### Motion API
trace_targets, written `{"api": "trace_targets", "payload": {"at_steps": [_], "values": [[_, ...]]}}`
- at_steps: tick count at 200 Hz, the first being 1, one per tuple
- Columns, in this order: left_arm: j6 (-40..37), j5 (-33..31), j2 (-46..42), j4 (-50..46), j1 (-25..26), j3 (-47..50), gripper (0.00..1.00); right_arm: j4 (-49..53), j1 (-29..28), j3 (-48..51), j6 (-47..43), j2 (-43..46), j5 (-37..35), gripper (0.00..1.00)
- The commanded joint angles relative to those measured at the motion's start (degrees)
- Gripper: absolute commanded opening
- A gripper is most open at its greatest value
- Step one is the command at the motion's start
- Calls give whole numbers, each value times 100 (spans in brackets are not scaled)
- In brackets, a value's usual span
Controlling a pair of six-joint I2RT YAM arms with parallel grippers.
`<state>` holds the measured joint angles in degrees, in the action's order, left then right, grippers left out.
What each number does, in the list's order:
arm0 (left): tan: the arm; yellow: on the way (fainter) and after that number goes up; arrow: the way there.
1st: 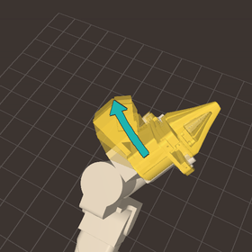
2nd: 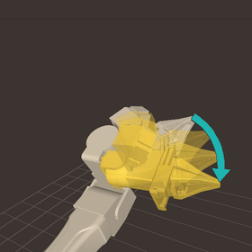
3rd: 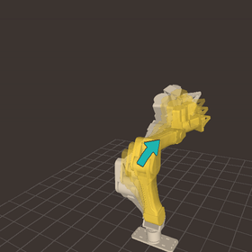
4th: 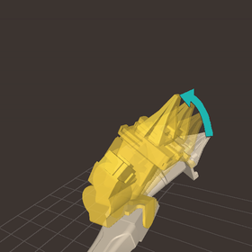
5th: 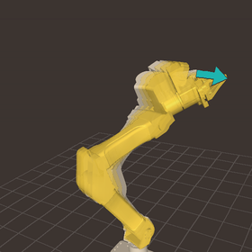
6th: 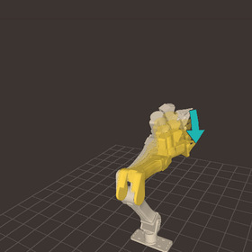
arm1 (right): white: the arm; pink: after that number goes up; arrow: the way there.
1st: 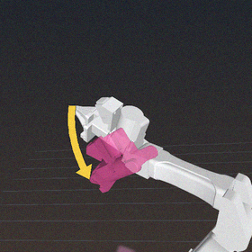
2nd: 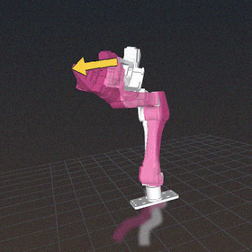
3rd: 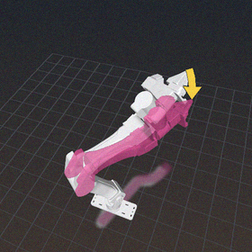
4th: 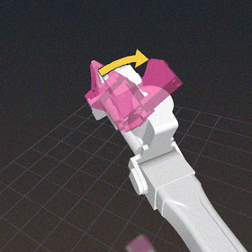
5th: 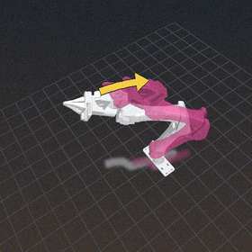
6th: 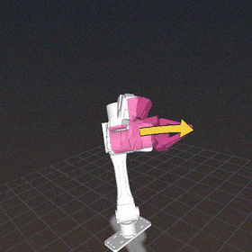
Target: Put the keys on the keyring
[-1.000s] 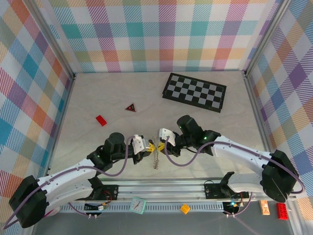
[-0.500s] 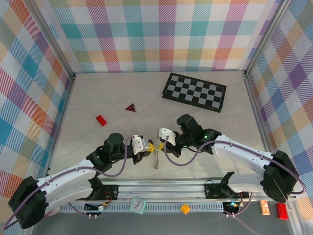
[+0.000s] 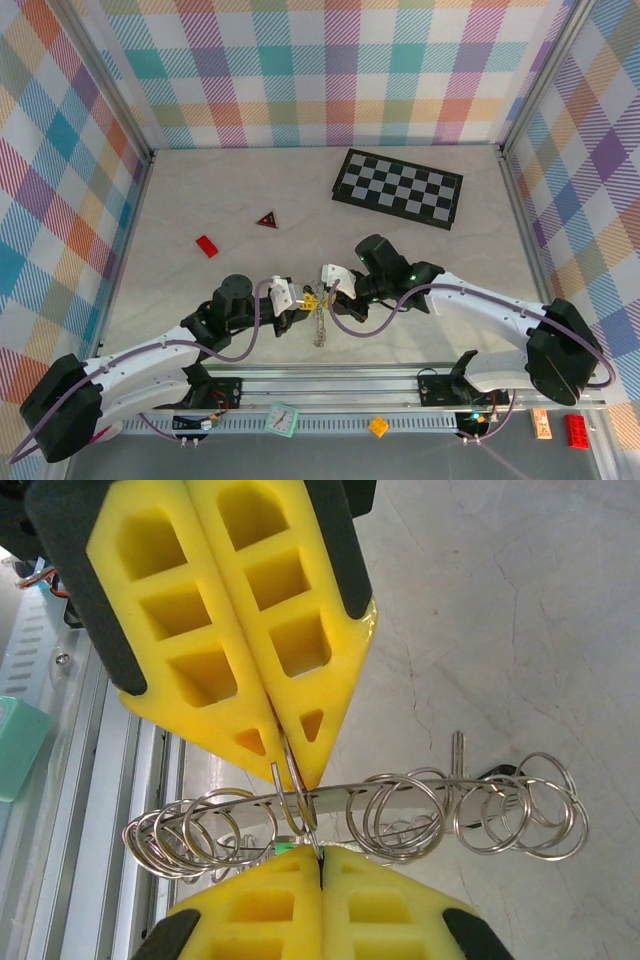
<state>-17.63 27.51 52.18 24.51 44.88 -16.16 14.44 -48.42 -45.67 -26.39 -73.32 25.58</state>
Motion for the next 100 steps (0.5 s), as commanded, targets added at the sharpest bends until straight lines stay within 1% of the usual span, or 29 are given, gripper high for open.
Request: {"api": "trace_targets", "payload": {"at_steps": [1, 13, 42, 67, 84, 100], "values": [[135, 205, -27, 778, 75, 42, 0, -164, 26, -53, -112, 106, 76, 6], [169, 194, -40, 792, 79, 60, 0, -314, 29, 58, -94, 267, 27, 14], [352, 194, -84, 1000, 73, 171, 0, -708, 61, 397, -112, 676, 64, 25], [604, 244, 9, 1443, 78, 309, 0, -987, 70, 546, -51, 777, 263, 29], [714, 264, 48, 1735, 74, 377, 0, -1081, 70, 553, 1, 711, 365, 30], [734, 305, 85, 1768, 80, 369, 0, -1179, 70, 564, 42, 656, 435, 30]]}}
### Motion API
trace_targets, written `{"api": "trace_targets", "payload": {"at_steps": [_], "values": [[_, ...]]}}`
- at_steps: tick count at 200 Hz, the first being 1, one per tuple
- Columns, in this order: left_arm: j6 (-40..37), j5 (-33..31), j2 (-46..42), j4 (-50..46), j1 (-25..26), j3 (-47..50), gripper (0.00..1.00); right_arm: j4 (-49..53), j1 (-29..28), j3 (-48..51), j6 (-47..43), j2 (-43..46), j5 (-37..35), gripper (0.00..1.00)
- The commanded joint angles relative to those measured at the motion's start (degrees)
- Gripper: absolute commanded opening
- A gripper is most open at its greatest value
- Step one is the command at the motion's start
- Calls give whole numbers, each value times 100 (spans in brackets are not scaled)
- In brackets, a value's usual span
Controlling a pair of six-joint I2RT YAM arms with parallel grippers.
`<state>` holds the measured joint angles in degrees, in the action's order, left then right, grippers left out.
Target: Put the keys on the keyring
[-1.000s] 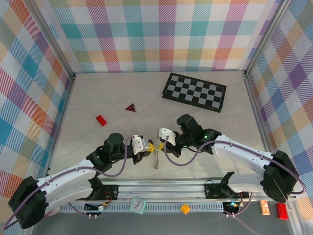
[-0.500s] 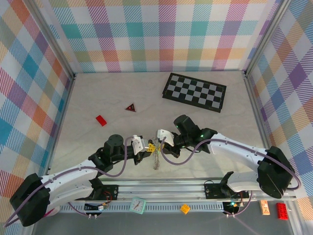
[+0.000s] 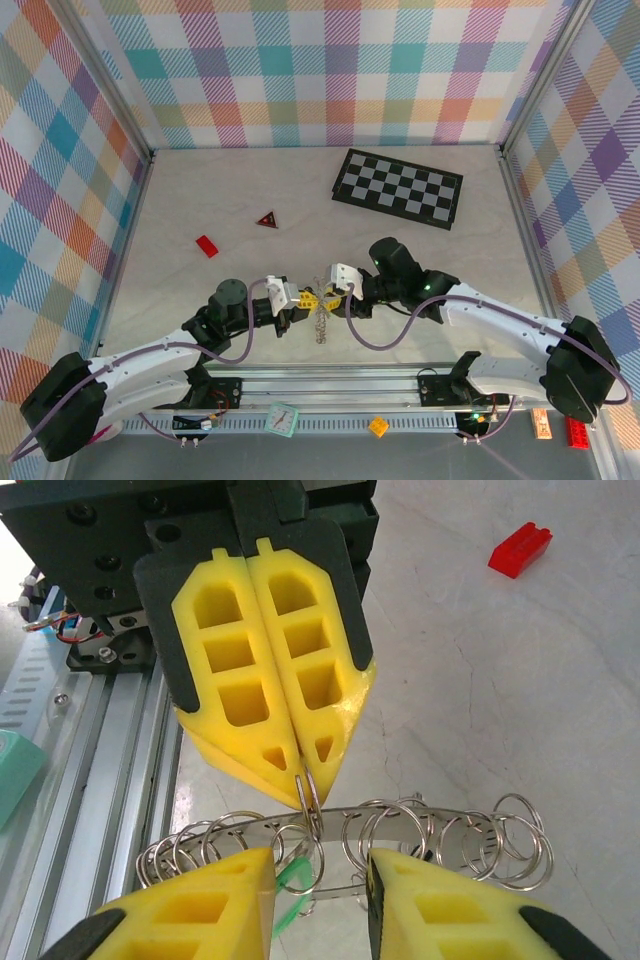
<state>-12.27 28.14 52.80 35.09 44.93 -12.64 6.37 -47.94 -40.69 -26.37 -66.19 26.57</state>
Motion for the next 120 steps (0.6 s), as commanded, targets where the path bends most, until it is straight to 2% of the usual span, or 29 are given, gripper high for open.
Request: {"api": "trace_targets", "payload": {"at_steps": [1, 49, 69, 95, 108, 120], "values": [[199, 248, 26, 710, 77, 17, 0, -377, 22, 68, 38, -59, 343, 30], [269, 341, 112, 894, 72, 49, 0, -505, 22, 52, 80, -216, 392, 25], [277, 359, 121, 969, 77, 75, 0, -501, 22, 48, 87, -236, 410, 17], [304, 327, 126, 1023, 74, 88, 0, -534, 22, 18, 80, -214, 478, 0], [298, 213, 119, 922, 69, 62, 0, -455, 22, -21, 6, -186, 481, 0], [249, 59, 69, 628, 70, -15, 12, -256, 22, -103, -103, -159, 416, 0]]}}
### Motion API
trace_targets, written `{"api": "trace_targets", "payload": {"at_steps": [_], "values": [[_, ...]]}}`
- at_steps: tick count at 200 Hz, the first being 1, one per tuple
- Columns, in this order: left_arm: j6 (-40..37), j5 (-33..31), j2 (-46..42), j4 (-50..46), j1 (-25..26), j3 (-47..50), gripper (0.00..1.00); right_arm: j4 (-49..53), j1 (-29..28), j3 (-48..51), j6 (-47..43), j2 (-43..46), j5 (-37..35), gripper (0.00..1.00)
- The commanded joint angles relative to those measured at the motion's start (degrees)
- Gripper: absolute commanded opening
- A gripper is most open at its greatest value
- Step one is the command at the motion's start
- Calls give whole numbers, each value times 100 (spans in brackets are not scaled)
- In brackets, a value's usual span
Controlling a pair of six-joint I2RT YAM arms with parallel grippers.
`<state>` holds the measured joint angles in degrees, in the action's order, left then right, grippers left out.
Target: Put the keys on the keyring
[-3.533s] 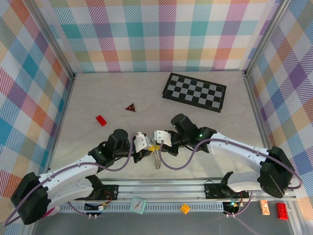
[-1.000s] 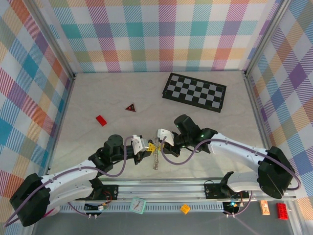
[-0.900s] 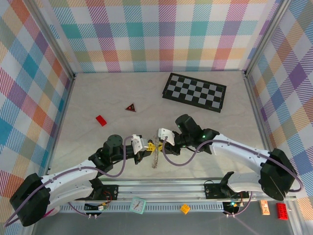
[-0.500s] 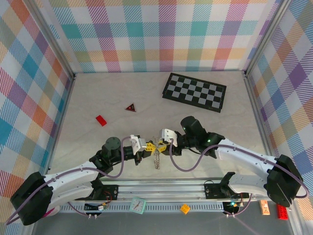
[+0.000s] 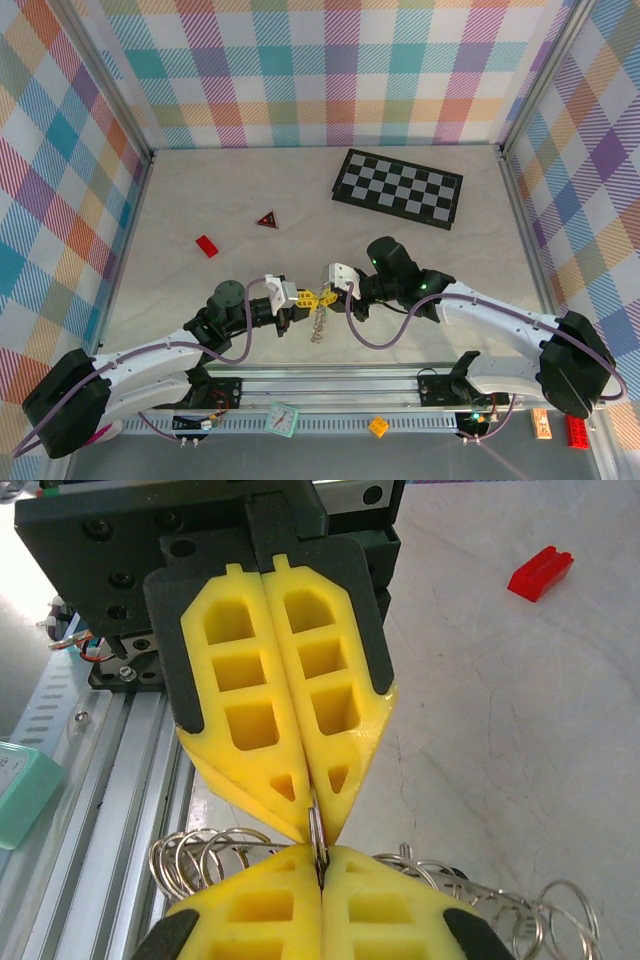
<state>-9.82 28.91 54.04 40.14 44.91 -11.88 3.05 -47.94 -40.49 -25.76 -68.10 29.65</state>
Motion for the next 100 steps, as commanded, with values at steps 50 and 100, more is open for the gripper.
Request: {"api": "trace_targets", "payload": {"at_steps": [50, 100], "values": [[-838, -166, -358, -2043, 84, -741, 27, 1849, -4, -944, -896, -230, -409, 0], [-1042, -107, -300, -2277, 88, -934, 26, 2364, -183, -1410, -1117, -427, -714, 0]]}}
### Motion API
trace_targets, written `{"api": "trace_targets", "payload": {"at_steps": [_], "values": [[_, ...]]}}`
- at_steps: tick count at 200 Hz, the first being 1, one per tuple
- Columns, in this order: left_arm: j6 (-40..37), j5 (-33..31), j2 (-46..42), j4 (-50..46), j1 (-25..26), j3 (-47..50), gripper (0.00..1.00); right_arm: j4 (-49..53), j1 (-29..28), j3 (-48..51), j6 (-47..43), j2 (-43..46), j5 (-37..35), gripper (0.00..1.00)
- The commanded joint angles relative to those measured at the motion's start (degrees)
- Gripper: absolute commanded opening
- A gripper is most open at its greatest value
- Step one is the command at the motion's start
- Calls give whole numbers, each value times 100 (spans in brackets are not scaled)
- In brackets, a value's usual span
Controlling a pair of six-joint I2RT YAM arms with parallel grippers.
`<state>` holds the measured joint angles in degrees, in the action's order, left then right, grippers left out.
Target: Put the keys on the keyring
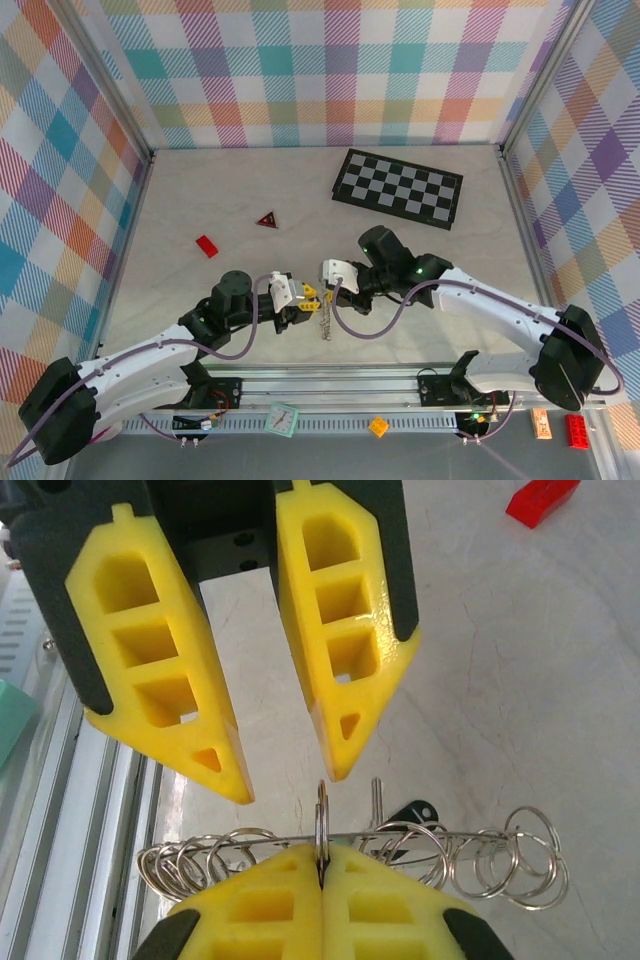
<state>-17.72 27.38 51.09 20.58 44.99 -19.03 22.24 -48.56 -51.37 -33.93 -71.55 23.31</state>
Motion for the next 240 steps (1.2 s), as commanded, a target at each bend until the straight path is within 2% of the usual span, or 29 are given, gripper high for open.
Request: {"api": "trace_targets", "payload": {"at_steps": [1, 67, 90, 110, 119, 130, 147, 191, 240], "values": [[-256, 47, -4, -328, 79, -222, 26, 451, -125, -325, -303, -84, -81, 0], [-416, 147, 140, -390, 72, -347, 22, 589, -467, -680, -359, -315, -275, 0], [-443, 150, 145, -412, 76, -362, 16, 537, -497, -678, -317, -289, -209, 0], [-452, 172, 118, -430, 77, -354, 5, 224, -476, -461, -166, -91, -213, 0], [-452, 172, 94, -427, 77, -330, 0, 37, -415, -308, -66, 27, -193, 10], [-452, 172, 65, -387, 80, -293, 0, -166, -273, -94, 81, 175, -57, 21], [-334, 191, 35, -127, 80, -185, 0, -412, -24, 181, 310, 315, 261, 27], [128, 255, 41, 848, 78, 190, 0, -847, 92, 545, 596, 370, 582, 28], [172, 171, 33, 922, 77, 268, 0, -837, 100, 534, 682, 264, 650, 27]]}}
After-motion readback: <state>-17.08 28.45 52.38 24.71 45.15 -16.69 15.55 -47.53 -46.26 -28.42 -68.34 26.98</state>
